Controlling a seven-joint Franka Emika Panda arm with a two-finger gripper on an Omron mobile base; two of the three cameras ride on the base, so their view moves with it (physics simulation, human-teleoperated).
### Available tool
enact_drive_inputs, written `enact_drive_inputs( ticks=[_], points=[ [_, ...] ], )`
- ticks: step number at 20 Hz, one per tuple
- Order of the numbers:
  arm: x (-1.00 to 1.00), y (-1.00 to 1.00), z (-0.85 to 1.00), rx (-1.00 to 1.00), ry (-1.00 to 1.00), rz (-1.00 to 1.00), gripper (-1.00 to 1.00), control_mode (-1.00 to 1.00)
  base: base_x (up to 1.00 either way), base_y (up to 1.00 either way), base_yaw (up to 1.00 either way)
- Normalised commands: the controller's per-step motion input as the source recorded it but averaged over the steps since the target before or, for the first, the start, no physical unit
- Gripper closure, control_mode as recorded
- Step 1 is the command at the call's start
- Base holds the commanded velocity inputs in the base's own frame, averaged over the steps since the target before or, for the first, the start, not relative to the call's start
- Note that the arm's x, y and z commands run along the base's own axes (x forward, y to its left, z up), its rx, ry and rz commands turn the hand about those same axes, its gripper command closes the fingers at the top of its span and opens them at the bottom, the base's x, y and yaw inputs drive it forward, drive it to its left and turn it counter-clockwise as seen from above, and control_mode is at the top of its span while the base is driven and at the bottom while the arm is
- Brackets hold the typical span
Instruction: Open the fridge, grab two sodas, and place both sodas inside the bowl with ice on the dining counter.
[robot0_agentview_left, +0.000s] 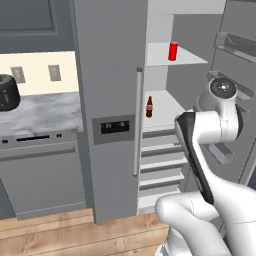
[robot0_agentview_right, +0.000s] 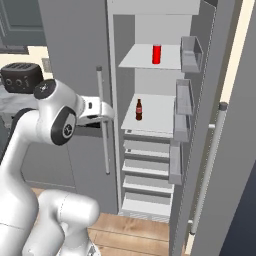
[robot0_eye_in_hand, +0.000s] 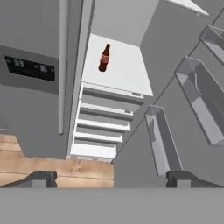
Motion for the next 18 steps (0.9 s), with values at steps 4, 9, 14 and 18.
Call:
enact_drive_inputs(
  ticks=[4,9,14,18],
  points=[
    [0.0,-0.02,0.0,0.18,-0.04,-0.16,-1.0,-1.0,0.0,0.0,0.0],
    [-0.02,0.0,0.0,0.12,0.0,-0.12,-1.0,-1.0,0.0,0.0,0.0],
    [0.02,0.0,0.0,0.01,0.0,-0.02,-1.0,-1.0,0.0,0.0,0.0],
    [0.17,0.01,0.0,0.01,0.0,0.0,-1.0,1.0,0.3,0.01,0.0]
  ],
)
